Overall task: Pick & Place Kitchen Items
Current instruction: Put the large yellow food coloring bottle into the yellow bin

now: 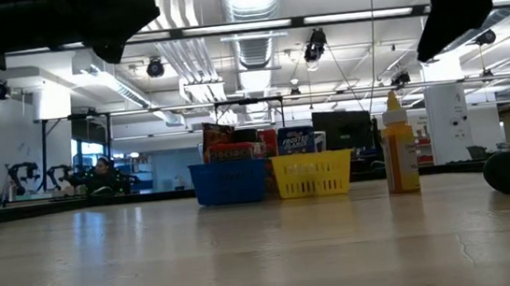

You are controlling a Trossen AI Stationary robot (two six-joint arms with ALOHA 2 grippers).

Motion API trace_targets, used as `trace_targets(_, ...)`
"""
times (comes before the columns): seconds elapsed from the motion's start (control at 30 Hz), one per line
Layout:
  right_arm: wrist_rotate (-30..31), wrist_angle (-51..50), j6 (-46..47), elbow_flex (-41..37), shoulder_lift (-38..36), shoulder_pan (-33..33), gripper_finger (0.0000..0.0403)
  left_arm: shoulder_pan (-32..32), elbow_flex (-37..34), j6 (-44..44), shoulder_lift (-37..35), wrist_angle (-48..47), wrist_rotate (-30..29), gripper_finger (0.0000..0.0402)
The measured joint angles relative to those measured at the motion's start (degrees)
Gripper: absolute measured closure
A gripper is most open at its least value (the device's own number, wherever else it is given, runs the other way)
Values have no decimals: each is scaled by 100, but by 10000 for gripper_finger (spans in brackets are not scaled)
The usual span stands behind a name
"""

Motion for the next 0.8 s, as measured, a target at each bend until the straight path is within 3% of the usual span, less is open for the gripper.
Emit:
trace_targets(0.17,1,219,-3,-268,-10,-152,238,-4,0,-2,9,-18,0,293)
trace_targets(0.53,-11,1816,-346,-1304,-9,-674,227,-4,0,0,9,-39,0,293)
trace_targets(0.8,8,2406,-502,-1589,-11,-745,248,0,0,0,13,-57,0,293)
